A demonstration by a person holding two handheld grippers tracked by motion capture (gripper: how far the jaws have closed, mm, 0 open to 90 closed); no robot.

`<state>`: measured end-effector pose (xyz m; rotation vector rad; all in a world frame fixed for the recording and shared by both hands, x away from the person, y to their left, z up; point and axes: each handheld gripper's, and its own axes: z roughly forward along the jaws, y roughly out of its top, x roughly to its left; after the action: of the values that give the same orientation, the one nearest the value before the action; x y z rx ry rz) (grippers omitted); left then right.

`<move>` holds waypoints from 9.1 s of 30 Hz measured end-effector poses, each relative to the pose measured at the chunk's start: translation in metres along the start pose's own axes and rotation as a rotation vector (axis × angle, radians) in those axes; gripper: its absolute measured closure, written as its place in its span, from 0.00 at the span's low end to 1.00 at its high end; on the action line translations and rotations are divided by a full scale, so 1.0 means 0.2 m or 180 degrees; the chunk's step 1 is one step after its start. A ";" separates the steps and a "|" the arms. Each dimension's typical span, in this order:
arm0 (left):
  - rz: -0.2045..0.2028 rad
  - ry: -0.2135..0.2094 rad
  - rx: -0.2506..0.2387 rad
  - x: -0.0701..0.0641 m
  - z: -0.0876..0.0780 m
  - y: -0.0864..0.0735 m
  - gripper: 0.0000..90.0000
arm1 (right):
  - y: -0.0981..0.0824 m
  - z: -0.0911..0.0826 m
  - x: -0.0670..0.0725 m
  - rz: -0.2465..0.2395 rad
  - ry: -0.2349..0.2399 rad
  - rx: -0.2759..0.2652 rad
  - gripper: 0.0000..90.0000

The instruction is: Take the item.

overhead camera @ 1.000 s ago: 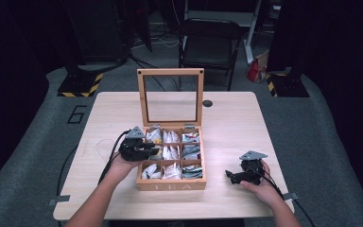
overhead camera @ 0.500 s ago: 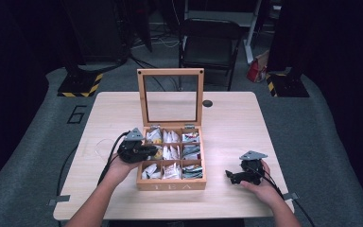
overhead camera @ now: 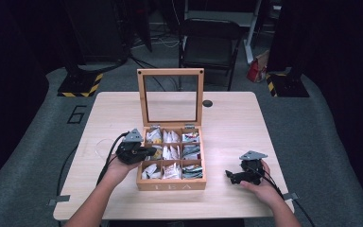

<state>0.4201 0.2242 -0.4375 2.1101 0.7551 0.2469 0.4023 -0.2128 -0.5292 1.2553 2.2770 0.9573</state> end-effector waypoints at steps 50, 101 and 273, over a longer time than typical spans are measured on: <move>-0.0298 0.0817 -0.0411 0.26 -0.63 -0.02 0.98 | 0.00 0.00 0.00 -0.0001 0.0009 0.0015 0.00; -0.0743 0.0944 -0.0318 0.38 -0.59 -0.29 0.98 | 0.00 0.00 0.00 0.0000 -0.0002 0.0000 0.00; -0.0481 0.0591 0.0086 0.02 -0.26 -0.57 0.45 | 0.00 0.00 0.00 0.0002 0.0000 0.0001 0.00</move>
<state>0.3512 0.3126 -0.4960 2.0625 1.0277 0.3553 0.4023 -0.2128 -0.5292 1.2561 2.2769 0.9573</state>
